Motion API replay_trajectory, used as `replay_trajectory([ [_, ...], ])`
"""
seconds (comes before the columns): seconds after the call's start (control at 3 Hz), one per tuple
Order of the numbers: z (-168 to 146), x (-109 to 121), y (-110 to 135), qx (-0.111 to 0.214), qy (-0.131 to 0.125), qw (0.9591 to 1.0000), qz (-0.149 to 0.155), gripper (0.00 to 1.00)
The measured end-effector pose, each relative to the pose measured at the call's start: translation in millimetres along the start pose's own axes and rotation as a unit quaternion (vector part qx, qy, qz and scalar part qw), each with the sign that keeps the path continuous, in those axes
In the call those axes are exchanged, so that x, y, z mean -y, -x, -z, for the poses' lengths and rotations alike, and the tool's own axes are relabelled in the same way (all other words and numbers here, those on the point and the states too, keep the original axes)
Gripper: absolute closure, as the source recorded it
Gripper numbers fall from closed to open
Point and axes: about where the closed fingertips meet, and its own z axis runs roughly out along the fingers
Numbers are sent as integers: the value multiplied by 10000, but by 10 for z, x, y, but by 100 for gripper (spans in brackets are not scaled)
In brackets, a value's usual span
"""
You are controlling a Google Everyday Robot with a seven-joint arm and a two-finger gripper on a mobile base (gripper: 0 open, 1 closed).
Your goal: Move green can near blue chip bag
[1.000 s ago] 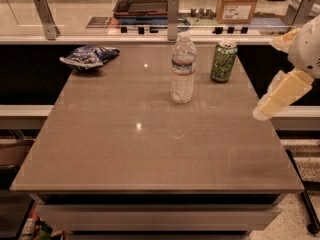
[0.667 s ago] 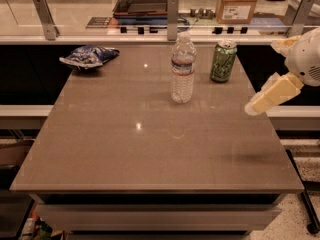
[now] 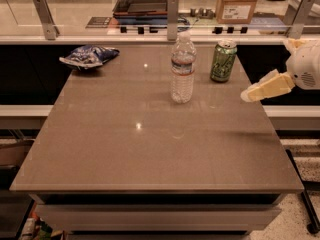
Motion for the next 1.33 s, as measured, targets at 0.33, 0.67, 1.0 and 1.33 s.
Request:
replay_trajectory([
  [0.33,-4,81,46,72,-162,9998,7,0],
  [0.67,-5,81,47,73,-162,9998,7,0],
  [1.0,-127,173,102,299,-169,9993,-173,0],
  [1.33,-323,349,183,578,-186,9971,-452,0],
])
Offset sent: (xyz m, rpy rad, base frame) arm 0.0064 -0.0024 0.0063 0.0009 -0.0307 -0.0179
